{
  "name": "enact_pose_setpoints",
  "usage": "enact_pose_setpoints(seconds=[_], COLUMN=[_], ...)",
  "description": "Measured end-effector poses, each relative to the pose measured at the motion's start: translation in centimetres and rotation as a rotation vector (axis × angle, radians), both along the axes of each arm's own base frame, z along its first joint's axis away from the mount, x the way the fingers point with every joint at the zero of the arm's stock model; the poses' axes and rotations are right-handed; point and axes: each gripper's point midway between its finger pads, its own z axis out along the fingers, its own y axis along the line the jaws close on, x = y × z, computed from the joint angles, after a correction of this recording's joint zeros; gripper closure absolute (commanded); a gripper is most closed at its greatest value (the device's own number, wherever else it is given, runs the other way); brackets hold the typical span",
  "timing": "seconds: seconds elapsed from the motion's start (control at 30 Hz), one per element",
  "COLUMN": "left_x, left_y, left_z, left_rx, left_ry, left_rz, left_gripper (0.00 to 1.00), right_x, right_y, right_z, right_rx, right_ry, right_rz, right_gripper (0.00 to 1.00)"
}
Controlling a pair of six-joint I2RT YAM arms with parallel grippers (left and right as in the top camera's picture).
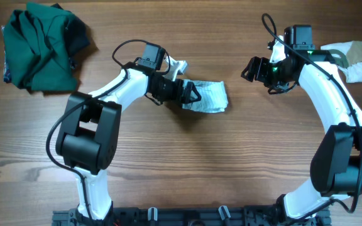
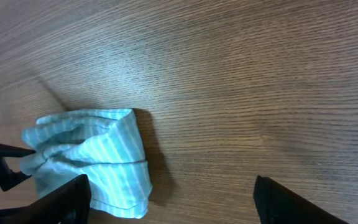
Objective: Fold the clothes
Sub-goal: 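Grasp the folded bundle with the left gripper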
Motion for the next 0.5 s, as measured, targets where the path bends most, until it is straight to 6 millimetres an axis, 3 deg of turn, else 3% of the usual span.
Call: enact_pose_setpoints(seconds=[0.13,0.33,0.5], left_x=[0.1,0.3,0.1], left_y=[-0.1,0.0,0.3], left_z=[0.0,-0.7,-1.7], left_rx=[-0.008,0.004,0.031], left_ry=[-0.001,-0.002,0.011], left_rz=[-0.003,-0.001,0.000], left_gripper=[0.01,0.50,0.84], right_x=[0.0,0.0,-0.1], right_y=[0.3,0.4,0.5], right_z=[0.1,0.1,0.1], right_rx=[0.016,0.021,0.026], right_ry=[0.000,0.000,0.000], right_rz=[0.005,0.007,0.011], right_gripper=[0.16,0.16,0.16])
